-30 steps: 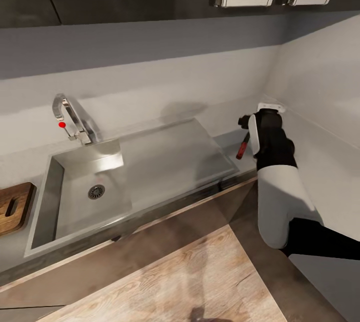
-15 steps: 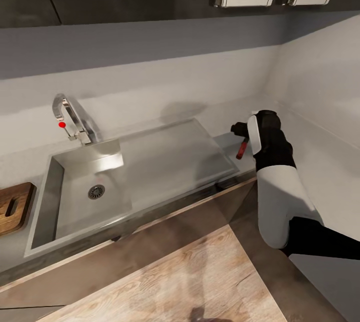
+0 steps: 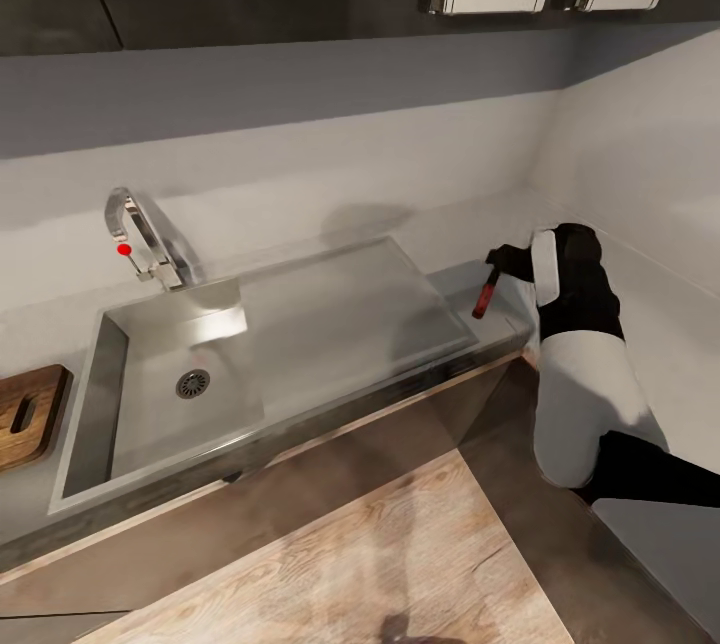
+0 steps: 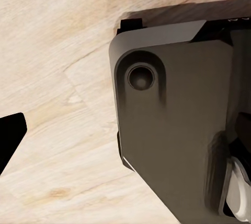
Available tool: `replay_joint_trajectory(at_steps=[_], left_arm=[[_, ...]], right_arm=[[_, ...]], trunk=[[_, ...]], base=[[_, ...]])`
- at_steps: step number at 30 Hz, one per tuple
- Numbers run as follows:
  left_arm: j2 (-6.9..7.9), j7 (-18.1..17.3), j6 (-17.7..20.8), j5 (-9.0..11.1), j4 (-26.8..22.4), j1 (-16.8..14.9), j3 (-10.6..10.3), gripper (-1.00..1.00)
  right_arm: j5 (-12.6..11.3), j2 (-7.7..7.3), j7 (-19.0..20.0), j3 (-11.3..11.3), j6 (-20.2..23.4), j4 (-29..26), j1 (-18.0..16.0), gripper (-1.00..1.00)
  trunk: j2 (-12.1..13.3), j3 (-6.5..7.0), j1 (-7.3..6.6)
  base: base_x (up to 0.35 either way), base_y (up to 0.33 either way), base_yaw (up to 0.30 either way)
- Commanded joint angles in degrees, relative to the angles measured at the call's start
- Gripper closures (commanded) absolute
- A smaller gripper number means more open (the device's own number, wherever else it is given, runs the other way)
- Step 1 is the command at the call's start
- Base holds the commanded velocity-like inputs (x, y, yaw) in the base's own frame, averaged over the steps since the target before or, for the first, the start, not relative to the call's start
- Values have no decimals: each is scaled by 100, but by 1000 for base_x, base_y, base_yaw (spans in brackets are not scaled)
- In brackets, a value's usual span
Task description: In the kitchen, take the Vidalia onion out of the sink, dice it on the chopping board with the paring knife, put the diced onion into the bowl on the countertop, then place both the paring knife and the chopping board into the sink.
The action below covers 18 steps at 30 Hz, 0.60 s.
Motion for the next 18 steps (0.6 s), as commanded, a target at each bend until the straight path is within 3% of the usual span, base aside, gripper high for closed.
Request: replay_joint_trajectory(at_steps=[1,6,18], left_arm=[[-4,7,-10,55,16,-9,-49,-100],[-4,8,-10,55,16,-8,-49,-100],[-12,6,-10,55,16,-7,-49,-100]], right_arm=[[-75,-55,-29,-24,12,-4,-6,-100],[-129,-137,-32,-8,12,-5,-6,-100],[-98,-143,-43,17,20,-2,-6,-100]], trunk=[[-10,-9,3],[-10,-9,3],[-10,-20,3]], base=[[0,0,0],[0,0,0],[0,0,0]])
